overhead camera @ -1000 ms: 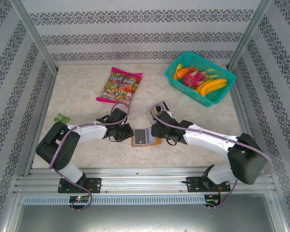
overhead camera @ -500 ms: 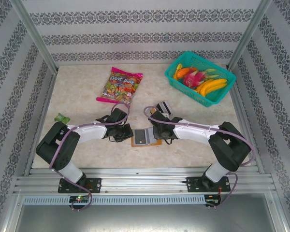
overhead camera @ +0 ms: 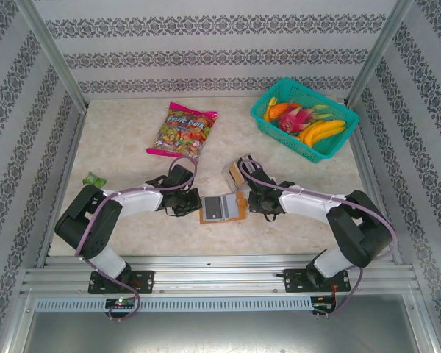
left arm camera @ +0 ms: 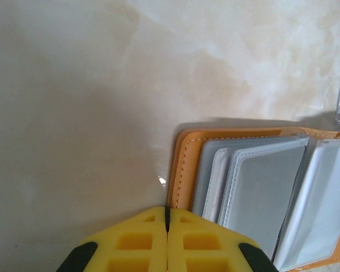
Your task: Put the credit cards into the card holder
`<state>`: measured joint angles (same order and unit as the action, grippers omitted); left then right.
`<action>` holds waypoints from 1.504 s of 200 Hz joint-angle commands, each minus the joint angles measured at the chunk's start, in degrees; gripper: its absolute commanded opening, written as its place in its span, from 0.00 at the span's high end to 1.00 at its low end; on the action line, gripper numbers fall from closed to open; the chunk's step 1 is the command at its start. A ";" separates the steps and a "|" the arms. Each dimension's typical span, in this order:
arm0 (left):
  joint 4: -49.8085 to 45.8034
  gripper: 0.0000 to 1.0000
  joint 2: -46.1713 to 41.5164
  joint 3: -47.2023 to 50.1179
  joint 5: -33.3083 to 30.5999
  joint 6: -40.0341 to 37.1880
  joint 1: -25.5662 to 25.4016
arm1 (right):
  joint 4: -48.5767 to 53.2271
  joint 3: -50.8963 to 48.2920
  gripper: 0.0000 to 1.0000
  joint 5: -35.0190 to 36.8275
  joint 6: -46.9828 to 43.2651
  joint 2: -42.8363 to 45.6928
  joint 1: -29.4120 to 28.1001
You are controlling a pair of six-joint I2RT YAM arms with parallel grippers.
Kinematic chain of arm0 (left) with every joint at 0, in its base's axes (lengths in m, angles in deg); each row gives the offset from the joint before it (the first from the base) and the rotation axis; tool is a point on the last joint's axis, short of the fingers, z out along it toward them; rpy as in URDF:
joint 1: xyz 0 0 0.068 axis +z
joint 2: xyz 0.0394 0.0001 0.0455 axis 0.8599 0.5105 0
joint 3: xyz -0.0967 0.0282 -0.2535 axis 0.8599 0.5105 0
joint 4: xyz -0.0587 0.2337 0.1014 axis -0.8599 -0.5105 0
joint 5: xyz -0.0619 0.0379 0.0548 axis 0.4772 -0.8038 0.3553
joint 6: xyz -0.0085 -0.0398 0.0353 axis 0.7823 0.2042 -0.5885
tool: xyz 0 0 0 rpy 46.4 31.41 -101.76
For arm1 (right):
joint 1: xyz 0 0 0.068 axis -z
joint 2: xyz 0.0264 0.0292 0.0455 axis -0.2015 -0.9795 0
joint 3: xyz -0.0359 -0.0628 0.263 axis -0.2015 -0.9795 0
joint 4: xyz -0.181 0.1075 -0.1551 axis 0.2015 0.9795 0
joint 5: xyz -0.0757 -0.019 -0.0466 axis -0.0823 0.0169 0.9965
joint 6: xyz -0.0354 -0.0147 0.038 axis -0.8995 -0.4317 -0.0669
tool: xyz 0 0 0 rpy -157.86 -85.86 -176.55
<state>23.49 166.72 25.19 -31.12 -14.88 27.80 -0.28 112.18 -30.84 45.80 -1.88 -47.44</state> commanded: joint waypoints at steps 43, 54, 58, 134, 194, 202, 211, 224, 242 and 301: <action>-1.93 0.92 0.69 -0.58 -0.79 -1.41 -0.69 | -4.04 0.57 0.55 -2.65 -0.89 8.96 -3.24; -2.02 0.92 0.68 -0.77 -0.70 -1.41 -0.71 | -3.20 2.18 0.48 -1.24 -1.35 7.36 -4.84; -1.91 0.92 0.62 -0.69 -0.72 -1.33 -0.68 | -2.54 3.16 0.46 -0.51 -1.54 6.51 -5.56; -2.11 0.92 0.18 -0.88 -0.56 -1.44 -0.66 | 10.58 15.04 0.41 12.94 -1.29 -9.66 -11.49; -2.45 0.93 -0.35 -0.87 -0.52 -1.71 -0.66 | 11.12 13.02 0.63 13.92 -0.85 -8.21 -10.61; -2.46 0.93 -0.57 -0.94 -0.52 -1.78 -0.66 | 10.54 12.41 0.69 13.01 -1.02 -7.46 -10.18; -2.72 0.93 -0.83 -1.12 -0.60 -1.86 -0.66 | 9.76 11.56 0.74 12.01 -1.12 -6.51 -9.75; -2.90 0.93 -1.18 -1.38 -0.26 -2.10 -0.66 | 8.67 10.19 0.80 10.16 -1.12 -5.23 -8.85; -2.70 0.93 -1.97 -1.80 0.55 -2.29 -0.67 | 5.57 7.91 0.93 7.06 -1.23 -3.33 -7.66; -0.87 0.88 -5.53 -5.17 7.95 -2.17 -1.08 | -5.45 1.04 0.96 -3.31 -0.61 1.16 -4.99</action>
<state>22.53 163.50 22.85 -27.52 -16.19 27.78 -0.13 115.02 -28.91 44.64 -2.64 -52.99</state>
